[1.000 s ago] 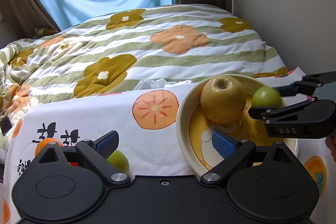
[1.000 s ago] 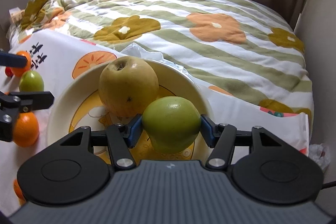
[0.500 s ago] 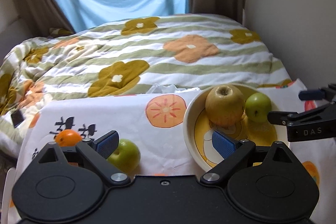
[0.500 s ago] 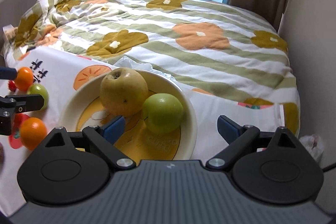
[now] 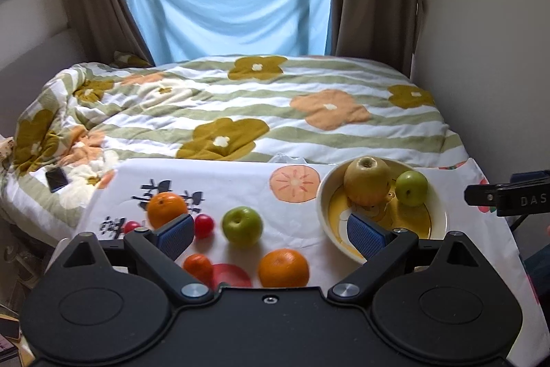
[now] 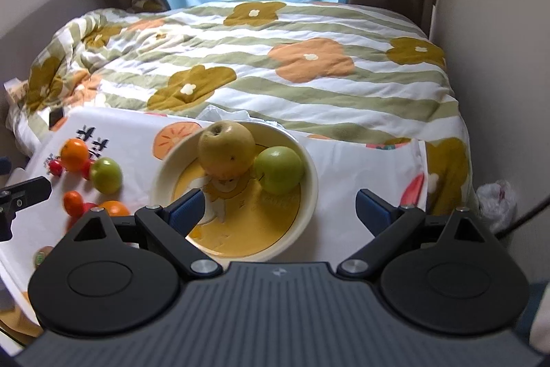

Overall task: Organize fruits
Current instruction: 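Withdraw both tools from the bowl and move the left tool toward the kiwi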

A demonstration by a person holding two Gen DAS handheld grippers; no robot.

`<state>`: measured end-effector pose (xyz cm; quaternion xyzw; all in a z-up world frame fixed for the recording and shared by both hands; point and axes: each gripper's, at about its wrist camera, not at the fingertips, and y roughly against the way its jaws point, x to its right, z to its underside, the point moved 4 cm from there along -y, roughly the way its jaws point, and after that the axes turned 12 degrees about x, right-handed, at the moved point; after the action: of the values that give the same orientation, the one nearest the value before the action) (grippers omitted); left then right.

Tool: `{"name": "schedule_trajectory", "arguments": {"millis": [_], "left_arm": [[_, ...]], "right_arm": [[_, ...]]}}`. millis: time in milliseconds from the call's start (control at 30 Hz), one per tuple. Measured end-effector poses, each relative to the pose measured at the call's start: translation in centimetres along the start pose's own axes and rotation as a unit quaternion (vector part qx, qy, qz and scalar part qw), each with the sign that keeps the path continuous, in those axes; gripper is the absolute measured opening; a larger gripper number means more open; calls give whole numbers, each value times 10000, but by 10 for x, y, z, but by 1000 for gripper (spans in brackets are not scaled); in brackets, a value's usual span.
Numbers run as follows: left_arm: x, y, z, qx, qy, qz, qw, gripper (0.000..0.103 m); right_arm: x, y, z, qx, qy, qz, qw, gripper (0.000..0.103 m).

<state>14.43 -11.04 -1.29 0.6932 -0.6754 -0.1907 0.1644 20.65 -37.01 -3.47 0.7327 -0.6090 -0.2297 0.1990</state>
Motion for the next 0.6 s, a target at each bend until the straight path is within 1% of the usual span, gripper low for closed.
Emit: {"name": "schedule_trajectory", "arguments": {"millis": [133, 233, 400, 600], "left_arm": [[-15, 24, 8, 141, 26, 0, 9999, 98], [-25, 38, 23, 176, 12, 28, 9998, 98], [-44, 53, 52, 96, 7, 123, 9999, 98], [-66, 57, 81, -47, -71, 146, 9999, 97]], "right_arm": [[-14, 29, 7, 47, -137, 86, 9999, 103], [-26, 44, 18, 19, -185, 206, 9996, 103], [-51, 64, 45, -30, -245, 330, 9991, 103], [-76, 69, 80, -135, -454, 373, 9982, 103]]}}
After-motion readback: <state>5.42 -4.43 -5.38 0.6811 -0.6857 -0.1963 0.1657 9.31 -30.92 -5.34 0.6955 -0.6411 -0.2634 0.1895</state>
